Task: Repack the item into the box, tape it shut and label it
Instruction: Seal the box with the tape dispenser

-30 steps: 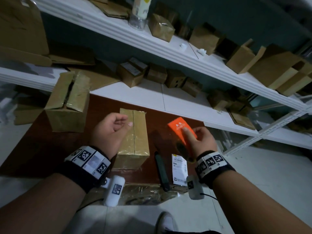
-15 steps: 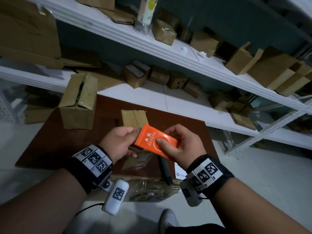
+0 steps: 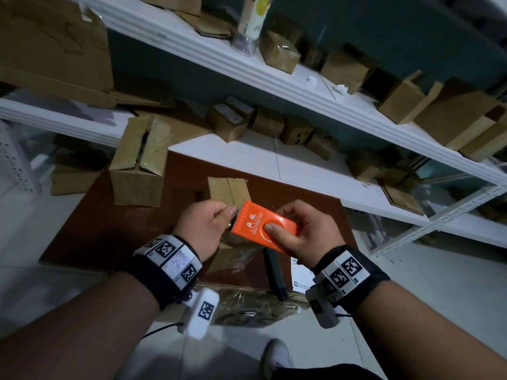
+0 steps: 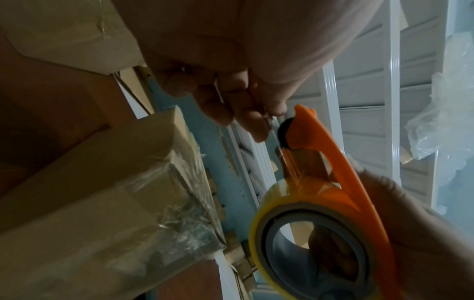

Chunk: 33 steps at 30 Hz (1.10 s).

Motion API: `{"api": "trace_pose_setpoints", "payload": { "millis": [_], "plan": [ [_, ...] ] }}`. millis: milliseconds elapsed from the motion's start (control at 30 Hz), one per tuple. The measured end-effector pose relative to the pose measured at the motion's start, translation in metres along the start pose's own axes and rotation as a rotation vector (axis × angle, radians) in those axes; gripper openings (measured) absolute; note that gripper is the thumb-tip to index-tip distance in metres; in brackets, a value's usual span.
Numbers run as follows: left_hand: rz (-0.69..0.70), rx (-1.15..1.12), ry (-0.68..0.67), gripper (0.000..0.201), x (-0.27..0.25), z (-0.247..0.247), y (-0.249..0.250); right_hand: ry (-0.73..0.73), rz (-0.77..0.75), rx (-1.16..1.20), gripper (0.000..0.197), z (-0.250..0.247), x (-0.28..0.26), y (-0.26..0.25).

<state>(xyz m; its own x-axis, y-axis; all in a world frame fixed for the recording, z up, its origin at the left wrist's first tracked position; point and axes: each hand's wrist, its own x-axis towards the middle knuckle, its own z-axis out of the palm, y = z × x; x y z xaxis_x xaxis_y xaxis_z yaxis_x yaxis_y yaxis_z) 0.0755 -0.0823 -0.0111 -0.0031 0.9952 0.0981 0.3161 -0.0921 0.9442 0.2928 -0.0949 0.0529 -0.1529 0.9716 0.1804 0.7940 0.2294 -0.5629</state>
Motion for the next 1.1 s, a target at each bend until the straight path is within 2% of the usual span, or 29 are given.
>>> {"api": "trace_pose_setpoints", "payload": {
  "millis": [200, 333, 433, 533, 667, 867, 1000, 1100],
  "plan": [
    [-0.021, 0.137, 0.044, 0.041, -0.002, 0.003, -0.005, -0.025, 0.02, 0.006, 0.028, 0.002, 0.001, 0.013],
    [-0.037, 0.202, 0.087, 0.033, -0.008, 0.01, -0.006, -0.04, 0.067, 0.04, 0.026, -0.002, 0.0, 0.021],
    [-0.138, 0.211, 0.044, 0.033, -0.015, 0.017, -0.002, -0.073, 0.075, 0.032, 0.027, -0.002, -0.002, 0.027],
    [-0.265, 0.193, -0.075, 0.036, -0.016, 0.019, -0.003, -0.117, 0.105, 0.007, 0.026, 0.003, -0.004, 0.033],
    [-0.311, 0.113, -0.152, 0.038, -0.008, 0.02, -0.009, -0.125, 0.151, -0.031, 0.026, 0.018, -0.004, 0.042],
    [-0.238, 0.083, -0.052, 0.039, 0.02, 0.017, -0.035, -0.085, 0.176, -0.062, 0.027, 0.043, 0.016, 0.036],
    [-0.106, 0.216, 0.142, 0.031, 0.032, 0.012, -0.052, -0.091, 0.151, -0.086, 0.035, 0.046, 0.028, 0.03],
    [-0.06, 0.259, 0.195, 0.03, 0.027, 0.007, -0.048, -0.067, 0.084, -0.091, 0.039, 0.037, 0.034, 0.028]
  ]
}}
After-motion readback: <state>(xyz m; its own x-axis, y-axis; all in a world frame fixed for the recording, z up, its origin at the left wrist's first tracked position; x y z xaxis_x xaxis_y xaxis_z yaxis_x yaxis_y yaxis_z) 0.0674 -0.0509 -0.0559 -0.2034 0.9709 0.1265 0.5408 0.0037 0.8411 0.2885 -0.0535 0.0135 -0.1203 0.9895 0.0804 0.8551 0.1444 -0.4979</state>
